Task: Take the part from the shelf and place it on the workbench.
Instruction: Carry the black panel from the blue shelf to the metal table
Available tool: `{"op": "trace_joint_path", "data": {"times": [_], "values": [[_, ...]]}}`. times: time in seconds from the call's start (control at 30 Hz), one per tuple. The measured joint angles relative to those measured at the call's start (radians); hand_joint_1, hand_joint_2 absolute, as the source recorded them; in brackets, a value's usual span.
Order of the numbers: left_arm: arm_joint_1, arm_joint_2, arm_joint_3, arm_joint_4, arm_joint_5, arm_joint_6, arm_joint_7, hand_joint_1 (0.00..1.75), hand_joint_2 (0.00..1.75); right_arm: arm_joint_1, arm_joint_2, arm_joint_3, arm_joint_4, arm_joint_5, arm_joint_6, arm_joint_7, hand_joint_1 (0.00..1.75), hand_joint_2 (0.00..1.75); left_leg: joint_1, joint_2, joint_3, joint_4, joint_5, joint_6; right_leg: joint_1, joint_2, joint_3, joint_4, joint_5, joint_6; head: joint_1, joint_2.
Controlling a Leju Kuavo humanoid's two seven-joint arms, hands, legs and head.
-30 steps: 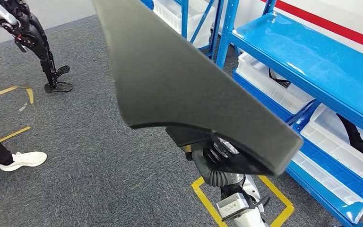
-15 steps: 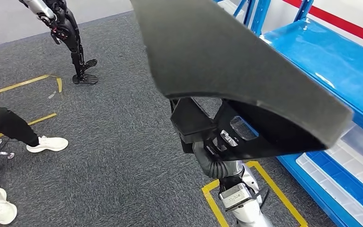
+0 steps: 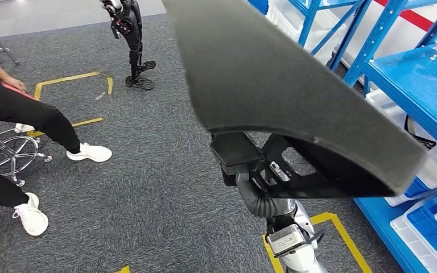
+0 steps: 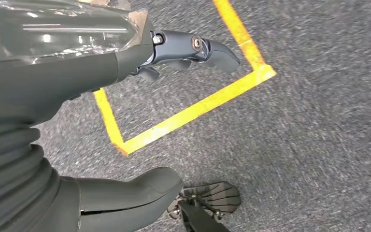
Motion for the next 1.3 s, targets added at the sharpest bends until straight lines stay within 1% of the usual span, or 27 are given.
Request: {"op": "trace_joint_path", "data": {"times": [0.03,0.1,0.13,0.17,0.23,0.27,0.33,0.4,0.43,0.47,0.5,0.53,0.6,0.63,0.7,0.77,0.83,0.9,0.97,1.0,1.03,1.1,1.13,1.17,1.2,1.27,1.3], "values": [[0.002,0.000,0.000,0.000,0.000,-0.001,0.000,0.00,1.75,0.000,0.000,0.000,0.000,0.000,0.001,0.002,1.75,1.75,-0.001,-0.014,0.001,0.001,0.000,0.000,0.000,0.004,0.017,-0.045,0.028,0.008,0.000,0.000],[0.004,-0.001,0.000,0.000,-0.001,-0.003,0.000,0.00,1.75,0.000,0.000,-0.001,0.000,0.000,0.002,0.005,1.75,1.75,-0.003,-0.040,0.002,0.004,-0.001,-0.002,-0.002,0.033,0.078,-0.192,0.095,0.019,0.000,0.000],[0.005,-0.001,0.000,0.000,-0.001,-0.003,-0.001,0.00,1.75,0.000,0.000,-0.001,0.000,0.000,0.002,0.007,1.75,1.75,-0.004,-0.050,0.000,0.006,-0.002,-0.005,-0.002,0.046,0.101,-0.248,0.117,0.016,0.000,0.000],[0.006,-0.001,0.000,0.000,-0.001,-0.005,-0.001,0.00,1.75,0.000,0.000,-0.001,0.000,0.000,0.003,0.007,1.75,1.75,-0.005,-0.059,-0.003,0.008,-0.003,-0.010,-0.001,0.056,0.113,-0.278,0.129,0.010,0.000,0.000],[0.011,-0.001,0.000,0.000,-0.002,-0.007,-0.001,0.00,1.75,-0.001,0.001,-0.001,0.000,0.000,0.003,0.008,1.75,1.75,-0.003,-0.073,-0.009,0.007,-0.001,-0.022,0.001,0.047,0.118,-0.287,0.135,-0.008,0.000,0.000],[0.014,-0.001,0.000,0.001,-0.002,-0.008,-0.001,0.00,1.75,-0.002,0.003,-0.002,0.000,0.000,0.003,0.008,1.75,1.75,-0.001,-0.070,-0.011,0.009,-0.003,-0.028,-0.001,0.039,0.122,-0.290,0.137,-0.015,0.000,0.000],[0.015,-0.001,0.000,0.001,-0.002,-0.008,-0.001,0.00,1.75,-0.003,0.006,-0.002,-0.001,0.001,0.004,0.008,1.75,1.75,0.000,-0.026,-0.031,0.053,-0.032,-0.038,-0.006,0.020,0.129,-0.297,0.141,-0.030,-0.004,0.000],[0.014,-0.001,0.000,0.001,-0.002,-0.008,-0.001,0.00,1.75,-0.001,0.008,-0.003,-0.001,0.002,0.006,0.008,1.75,1.75,0.003,0.027,-0.089,0.174,-0.097,-0.049,-0.004,-0.002,0.134,-0.299,0.138,-0.040,-0.007,0.000],[0.014,-0.002,0.000,0.001,-0.002,-0.008,-0.001,0.00,1.75,0.000,0.009,-0.004,-0.001,0.002,0.006,0.008,1.75,1.75,0.006,0.037,-0.124,0.242,-0.126,-0.053,-0.002,-0.015,0.134,-0.299,0.136,-0.042,-0.007,0.000],[0.015,-0.002,0.000,0.001,-0.002,-0.007,-0.001,0.00,1.75,0.001,0.009,-0.004,-0.001,0.003,0.007,0.008,1.75,1.75,0.009,0.042,-0.148,0.287,-0.139,-0.057,-0.001,-0.026,0.135,-0.299,0.135,-0.044,-0.007,0.000],[0.015,-0.002,0.000,0.001,-0.001,-0.006,-0.002,0.00,1.75,0.002,0.009,-0.005,-0.001,0.003,0.006,0.008,1.75,1.75,0.011,0.045,-0.154,0.295,-0.132,-0.060,0.000,-0.038,0.135,-0.299,0.133,-0.044,-0.007,0.000],[0.016,-0.001,0.000,0.001,0.003,-0.004,-0.004,0.00,1.75,0.003,0.009,-0.006,-0.001,0.003,0.006,0.008,1.75,1.75,0.013,0.051,-0.137,0.262,-0.108,-0.061,0.000,-0.048,0.137,-0.299,0.132,-0.044,-0.007,0.000],[0.015,0.000,0.002,0.001,0.015,0.003,-0.011,0.00,1.75,0.004,0.009,-0.009,-0.004,0.006,0.004,0.008,1.75,1.75,0.012,0.084,-0.059,0.123,-0.046,-0.058,0.002,-0.066,0.143,-0.298,0.126,-0.039,-0.007,0.000],[0.013,0.001,0.004,0.000,0.021,0.006,-0.015,0.00,1.75,0.005,0.009,-0.012,-0.008,0.008,0.003,0.008,1.75,1.75,0.009,0.100,-0.025,0.064,-0.027,-0.052,0.005,-0.074,0.145,-0.298,0.123,-0.034,-0.006,0.000],[0.009,0.003,0.009,0.000,0.028,0.010,-0.018,0.00,1.75,0.007,0.009,-0.016,-0.019,0.014,0.000,0.011,1.75,1.75,0.001,0.110,0.001,0.016,-0.019,-0.039,0.011,-0.089,0.149,-0.297,0.117,-0.024,-0.004,0.000],[0.009,0.004,0.015,0.000,0.036,0.012,-0.023,0.00,1.75,0.010,0.010,-0.018,-0.030,0.020,-0.002,0.018,1.75,1.75,-0.001,0.088,0.002,0.009,-0.015,-0.023,0.012,-0.102,0.150,-0.297,0.112,-0.014,-0.003,0.000],[0.009,0.004,0.021,-0.001,0.045,0.018,-0.032,0.00,1.75,0.013,0.012,-0.023,-0.040,0.023,-0.002,0.025,1.75,1.75,0.002,0.069,0.010,-0.005,-0.008,-0.009,0.010,-0.076,0.138,-0.259,0.088,-0.009,-0.002,0.000],[0.007,0.003,0.031,-0.001,0.054,0.024,-0.039,0.00,1.75,0.017,0.012,-0.033,-0.045,0.024,-0.003,0.025,1.75,1.75,0.003,0.049,0.015,-0.011,-0.004,-0.002,0.005,-0.028,0.083,-0.142,0.036,-0.016,0.001,0.000],[0.008,0.003,0.040,0.000,0.061,0.027,-0.042,0.00,1.75,0.025,0.008,-0.047,-0.046,0.023,-0.007,0.020,1.75,1.75,0.003,0.024,0.014,-0.011,-0.003,0.000,0.003,-0.008,0.015,-0.017,-0.005,-0.018,0.002,0.000],[0.012,0.002,0.043,0.000,0.062,0.028,-0.040,0.00,1.75,0.028,0.006,-0.055,-0.046,0.021,-0.011,0.016,1.75,1.75,0.003,0.010,0.014,-0.010,-0.003,0.000,0.001,-0.004,0.001,0.001,-0.003,-0.012,0.002,0.000],[0.016,0.002,0.047,0.000,0.063,0.028,-0.036,0.00,1.75,0.030,0.004,-0.064,-0.047,0.019,-0.015,0.012,1.75,1.75,0.003,-0.003,0.014,-0.009,-0.004,-0.001,-0.001,-0.001,0.007,-0.023,0.016,-0.001,0.002,0.000],[0.024,0.002,0.052,0.001,0.062,0.027,-0.025,0.00,1.75,0.032,0.002,-0.080,-0.053,0.016,-0.022,0.006,1.75,1.75,0.005,-0.029,0.014,-0.002,-0.007,-0.007,-0.012,0.019,0.065,-0.160,0.080,0.021,0.003,0.000],[0.028,0.003,0.054,0.002,0.062,0.027,-0.019,0.00,1.75,0.034,0.001,-0.086,-0.057,0.015,-0.025,0.004,1.75,1.75,0.004,-0.040,0.012,0.004,-0.010,-0.012,-0.015,0.031,0.092,-0.222,0.105,0.024,0.003,0.000],[0.031,0.005,0.056,0.002,0.061,0.026,-0.016,0.00,1.75,0.037,0.000,-0.090,-0.059,0.015,-0.026,0.003,1.75,1.75,0.003,-0.049,0.009,0.008,-0.012,-0.018,-0.016,0.039,0.109,-0.260,0.119,0.021,0.003,0.000],[0.035,0.006,0.058,0.002,0.061,0.026,-0.013,0.00,1.75,0.040,0.000,-0.094,-0.061,0.015,-0.028,0.001,1.75,1.75,0.002,-0.055,0.005,0.011,-0.013,-0.023,-0.015,0.043,0.115,-0.272,0.123,0.012,0.002,0.000],[0.044,0.009,0.060,0.004,0.061,0.028,-0.011,0.00,1.75,0.044,0.000,-0.098,-0.063,0.014,-0.032,-0.001,1.75,1.75,0.005,-0.063,-0.001,0.012,-0.013,-0.031,-0.011,0.030,0.117,-0.270,0.127,-0.006,0.001,0.000],[0.047,0.009,0.061,0.004,0.060,0.029,-0.010,0.00,1.75,0.045,0.000,-0.101,-0.065,0.014,-0.035,-0.002,1.75,1.75,0.007,-0.053,-0.004,0.020,-0.018,-0.034,-0.011,0.024,0.117,-0.271,0.128,-0.013,0.000,0.000]]}}
